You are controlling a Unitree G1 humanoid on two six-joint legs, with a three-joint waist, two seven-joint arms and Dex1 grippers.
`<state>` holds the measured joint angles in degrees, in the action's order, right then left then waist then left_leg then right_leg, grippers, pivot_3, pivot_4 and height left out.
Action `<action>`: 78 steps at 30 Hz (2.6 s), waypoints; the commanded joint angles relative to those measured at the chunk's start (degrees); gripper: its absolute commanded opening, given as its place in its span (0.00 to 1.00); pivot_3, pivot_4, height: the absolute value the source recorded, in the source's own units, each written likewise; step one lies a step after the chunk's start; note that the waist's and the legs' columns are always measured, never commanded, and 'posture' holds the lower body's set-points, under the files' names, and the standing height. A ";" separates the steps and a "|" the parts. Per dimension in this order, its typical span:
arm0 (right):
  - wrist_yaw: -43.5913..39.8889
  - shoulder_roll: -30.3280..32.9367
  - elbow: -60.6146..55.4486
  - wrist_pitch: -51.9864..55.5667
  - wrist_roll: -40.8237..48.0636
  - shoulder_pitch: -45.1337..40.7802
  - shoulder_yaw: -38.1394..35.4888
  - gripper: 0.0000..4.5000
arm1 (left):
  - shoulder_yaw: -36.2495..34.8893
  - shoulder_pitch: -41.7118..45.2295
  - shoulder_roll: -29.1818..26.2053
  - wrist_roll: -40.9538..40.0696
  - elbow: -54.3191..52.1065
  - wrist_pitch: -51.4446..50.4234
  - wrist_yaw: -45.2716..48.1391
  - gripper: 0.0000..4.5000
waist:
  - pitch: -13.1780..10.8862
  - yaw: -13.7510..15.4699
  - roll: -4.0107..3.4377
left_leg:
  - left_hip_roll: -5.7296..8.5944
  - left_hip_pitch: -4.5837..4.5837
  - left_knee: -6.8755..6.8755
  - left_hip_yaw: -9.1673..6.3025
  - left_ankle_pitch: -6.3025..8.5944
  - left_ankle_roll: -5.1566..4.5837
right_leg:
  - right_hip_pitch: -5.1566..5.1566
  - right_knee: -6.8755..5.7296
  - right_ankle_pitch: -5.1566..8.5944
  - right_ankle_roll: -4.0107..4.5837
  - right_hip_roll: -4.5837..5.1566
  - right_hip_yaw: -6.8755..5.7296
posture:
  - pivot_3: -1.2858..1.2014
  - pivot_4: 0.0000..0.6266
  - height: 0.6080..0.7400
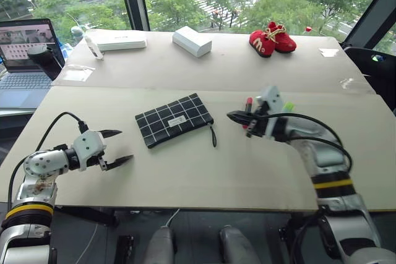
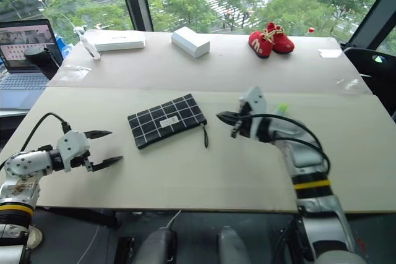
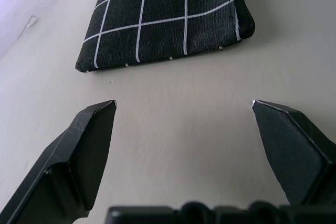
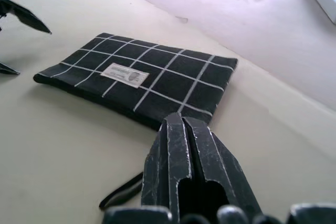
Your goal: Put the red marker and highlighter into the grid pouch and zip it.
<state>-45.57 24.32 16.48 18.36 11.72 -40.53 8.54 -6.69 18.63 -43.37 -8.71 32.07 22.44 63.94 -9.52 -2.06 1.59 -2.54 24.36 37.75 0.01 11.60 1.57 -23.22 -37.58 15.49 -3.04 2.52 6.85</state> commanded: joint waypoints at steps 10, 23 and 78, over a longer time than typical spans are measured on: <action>2.14 -9.03 20.19 -10.96 -9.22 -12.45 3.69 0.00 | -1.34 -4.07 0.81 -4.03 -7.02 -6.12 -1.36 1.00 | 0.00 -0.81 -0.01 | -0.11 -0.06 -0.01 0.00 0.00 0.00 | -0.12 -0.24 0.00 0.05 -0.04 -0.16 | 0.52 0.24 0.92; 7.79 -9.71 37.99 -26.90 -28.18 -18.11 15.90 0.00 | 0.37 -3.11 -1.57 2.17 -9.69 -4.57 -4.82 1.00 | -0.01 -0.72 -0.02 | -0.15 -0.02 -0.01 0.05 0.00 0.00 | -0.38 -0.47 0.02 0.14 -0.01 -0.34 | 0.52 0.24 0.92; 8.57 -9.24 41.35 -27.91 -28.30 -19.54 11.10 0.00 | 19.52 18.50 9.22 20.25 19.43 26.30 -19.95 0.08 | 0.05 -0.19 -0.09 | -0.08 -0.31 0.04 0.02 -0.01 0.00 | 0.04 -0.45 0.01 0.19 0.01 -0.36 | 0.52 0.24 0.92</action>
<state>-36.98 14.50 57.64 -10.53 -16.77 -59.31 20.90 11.87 38.32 -34.97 11.87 50.73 49.41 42.62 -9.48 -2.25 1.49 -2.63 24.05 37.79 0.02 11.59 1.57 -23.18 -38.02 15.50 -2.86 2.52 6.50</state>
